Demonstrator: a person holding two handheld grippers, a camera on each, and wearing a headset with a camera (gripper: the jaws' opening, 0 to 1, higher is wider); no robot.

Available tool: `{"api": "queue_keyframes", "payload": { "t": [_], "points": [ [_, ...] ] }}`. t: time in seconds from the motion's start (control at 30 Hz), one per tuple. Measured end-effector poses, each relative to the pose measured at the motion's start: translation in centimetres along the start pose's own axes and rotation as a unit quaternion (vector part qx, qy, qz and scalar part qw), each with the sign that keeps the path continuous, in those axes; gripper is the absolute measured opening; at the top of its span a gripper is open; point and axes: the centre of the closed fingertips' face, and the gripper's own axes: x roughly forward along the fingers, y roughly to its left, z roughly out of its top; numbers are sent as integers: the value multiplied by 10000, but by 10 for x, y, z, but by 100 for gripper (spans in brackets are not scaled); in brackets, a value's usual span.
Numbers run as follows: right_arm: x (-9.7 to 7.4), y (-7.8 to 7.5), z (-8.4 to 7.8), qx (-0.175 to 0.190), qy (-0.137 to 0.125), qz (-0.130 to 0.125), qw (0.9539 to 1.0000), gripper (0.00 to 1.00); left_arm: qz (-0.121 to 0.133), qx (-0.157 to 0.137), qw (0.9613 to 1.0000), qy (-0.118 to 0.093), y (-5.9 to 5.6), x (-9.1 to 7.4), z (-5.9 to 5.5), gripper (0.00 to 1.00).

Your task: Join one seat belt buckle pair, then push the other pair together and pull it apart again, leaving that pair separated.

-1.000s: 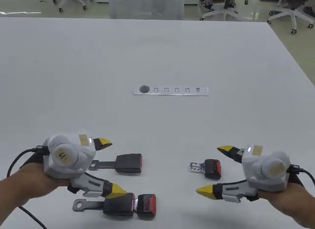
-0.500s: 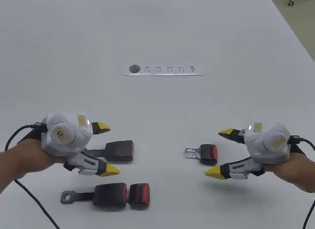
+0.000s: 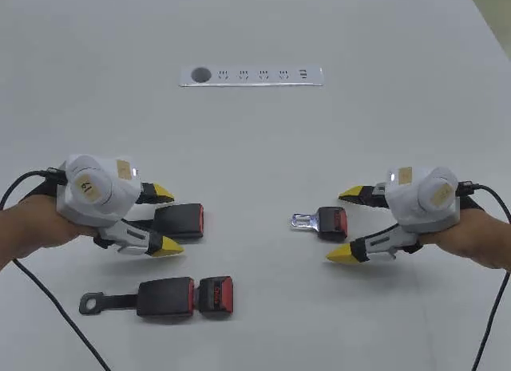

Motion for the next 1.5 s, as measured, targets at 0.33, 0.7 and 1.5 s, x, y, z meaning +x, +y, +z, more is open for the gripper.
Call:
{"api": "queue_keyframes", "payload": {
  "t": [0.33,0.7,1.5],
  "points": [
    [5,9,5,-281,-4,278,9992,51,45,517,9986,144,0,1,-6,37],
    [3,-2,4,-532,-142,393,9977,35,-192,798,9965,167,2,1,-2,34],
    [3,2,6,-586,-459,433,9963,35,-227,875,9950,426,5,1,-8,34]
  ]
}}
